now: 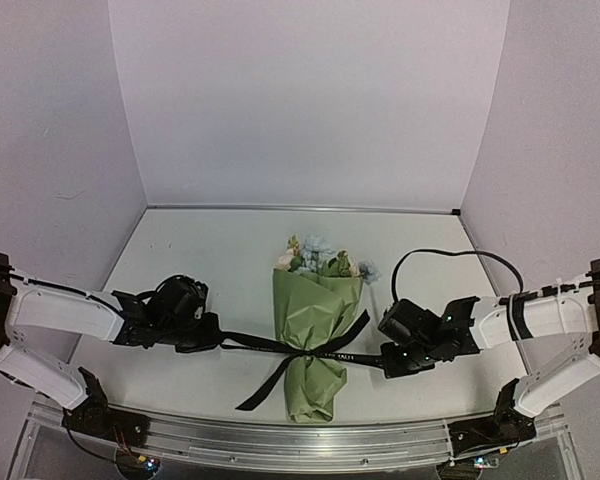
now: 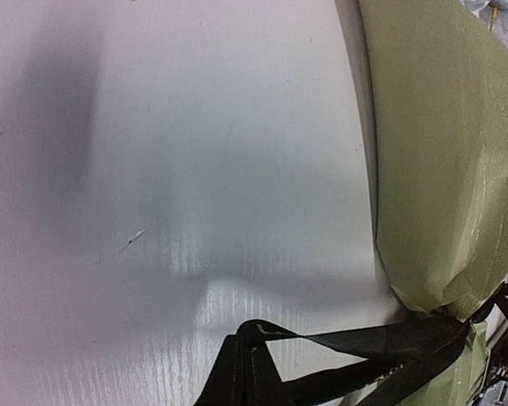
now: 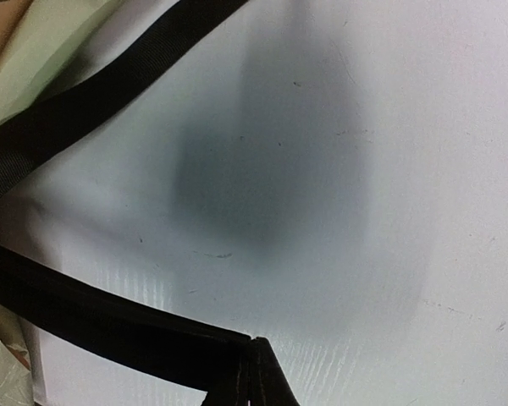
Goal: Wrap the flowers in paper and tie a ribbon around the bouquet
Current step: Tie the half-tied ribbon around the folded bouquet.
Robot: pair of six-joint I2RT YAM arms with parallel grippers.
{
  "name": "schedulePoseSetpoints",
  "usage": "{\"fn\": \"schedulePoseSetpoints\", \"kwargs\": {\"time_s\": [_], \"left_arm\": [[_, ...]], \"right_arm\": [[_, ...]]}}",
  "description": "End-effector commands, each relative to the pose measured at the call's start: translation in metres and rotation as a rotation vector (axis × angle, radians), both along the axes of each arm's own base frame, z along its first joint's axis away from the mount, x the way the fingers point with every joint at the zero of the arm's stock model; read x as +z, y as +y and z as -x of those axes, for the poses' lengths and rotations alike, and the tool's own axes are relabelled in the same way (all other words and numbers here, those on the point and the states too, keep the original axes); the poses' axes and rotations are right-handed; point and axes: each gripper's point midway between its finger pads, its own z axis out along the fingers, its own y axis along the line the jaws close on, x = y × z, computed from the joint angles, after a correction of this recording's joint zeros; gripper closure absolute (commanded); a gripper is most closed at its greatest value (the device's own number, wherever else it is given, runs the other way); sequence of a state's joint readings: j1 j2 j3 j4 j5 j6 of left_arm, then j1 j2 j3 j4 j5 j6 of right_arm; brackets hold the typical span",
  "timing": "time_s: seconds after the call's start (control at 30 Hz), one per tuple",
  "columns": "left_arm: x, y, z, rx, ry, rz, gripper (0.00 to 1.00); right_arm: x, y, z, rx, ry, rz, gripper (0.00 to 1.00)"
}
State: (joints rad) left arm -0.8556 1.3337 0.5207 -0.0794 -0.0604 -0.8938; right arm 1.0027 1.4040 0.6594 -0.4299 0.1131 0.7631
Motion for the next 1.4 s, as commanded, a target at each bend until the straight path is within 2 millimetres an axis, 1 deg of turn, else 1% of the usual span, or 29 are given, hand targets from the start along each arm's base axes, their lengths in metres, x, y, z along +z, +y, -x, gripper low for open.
{"fn": "schedulePoseSetpoints", "kwargs": {"time_s": [0.0, 0.1, 0.13, 0.2, 0.23, 0.33, 0.4, 0.43, 0.57, 0.7, 0.77, 0.9, 0.97, 1.07, 1.17, 1.3, 1.33, 1.37], "left_arm": [[-0.024, 0.049, -0.001, 0.096, 0.015, -0.230, 1.00], [-0.033, 0.066, 0.002, 0.126, 0.044, -0.272, 1.00], [-0.035, 0.070, 0.002, 0.131, 0.049, -0.271, 1.00], [-0.036, 0.069, 0.003, 0.124, 0.051, -0.253, 1.00], [-0.037, 0.066, 0.004, 0.114, 0.053, -0.241, 1.00], [-0.035, 0.056, 0.000, 0.082, 0.045, -0.221, 1.00], [-0.028, 0.046, -0.004, 0.054, 0.024, -0.192, 1.00], [-0.024, 0.042, -0.005, 0.041, 0.014, -0.182, 1.00], [-0.003, 0.026, -0.009, -0.010, -0.041, -0.149, 1.00], [0.010, 0.015, -0.009, -0.045, -0.071, -0.123, 0.99], [0.015, 0.009, -0.007, -0.063, -0.083, -0.111, 0.94], [0.026, 0.002, -0.006, -0.072, -0.110, -0.108, 0.79], [0.031, 0.002, -0.006, -0.067, -0.121, -0.107, 0.71], [0.044, 0.001, -0.010, -0.056, -0.149, -0.094, 0.59], [0.069, 0.001, -0.016, -0.047, -0.209, -0.081, 0.46], [0.109, 0.002, -0.024, -0.037, -0.294, -0.061, 0.33], [0.119, 0.001, -0.026, -0.036, -0.314, -0.052, 0.31], [0.127, 0.001, -0.027, -0.036, -0.330, -0.046, 0.28]], "right_arm": [[-0.014, -0.078, 0.016, -0.049, 0.038, 0.308, 1.00], [-0.015, -0.102, 0.020, -0.072, 0.027, 0.357, 1.00], [-0.017, -0.107, 0.021, -0.078, 0.029, 0.360, 1.00], [-0.017, -0.111, 0.023, -0.073, 0.037, 0.362, 1.00], [-0.016, -0.109, 0.024, -0.066, 0.046, 0.357, 1.00], [-0.014, -0.096, 0.027, -0.023, 0.080, 0.329, 1.00], [-0.006, -0.080, 0.025, 0.038, 0.068, 0.308, 1.00], [-0.002, -0.072, 0.024, 0.061, 0.065, 0.296, 0.98], [0.011, -0.047, 0.024, 0.111, 0.075, 0.231, 0.83], [0.017, -0.033, 0.024, 0.113, 0.090, 0.181, 0.73], [0.020, -0.029, 0.022, 0.112, 0.089, 0.164, 0.71], [0.028, -0.023, 0.019, 0.111, 0.070, 0.141, 0.66], [0.033, -0.022, 0.016, 0.112, 0.053, 0.132, 0.62], [0.043, -0.026, 0.013, 0.117, 0.018, 0.136, 0.54], [0.056, -0.035, 0.009, 0.113, -0.040, 0.144, 0.45], [0.080, -0.046, 0.007, 0.126, -0.093, 0.162, 0.29], [0.087, -0.048, 0.007, 0.131, -0.101, 0.170, 0.24], [0.092, -0.050, 0.006, 0.132, -0.109, 0.173, 0.14]]}}
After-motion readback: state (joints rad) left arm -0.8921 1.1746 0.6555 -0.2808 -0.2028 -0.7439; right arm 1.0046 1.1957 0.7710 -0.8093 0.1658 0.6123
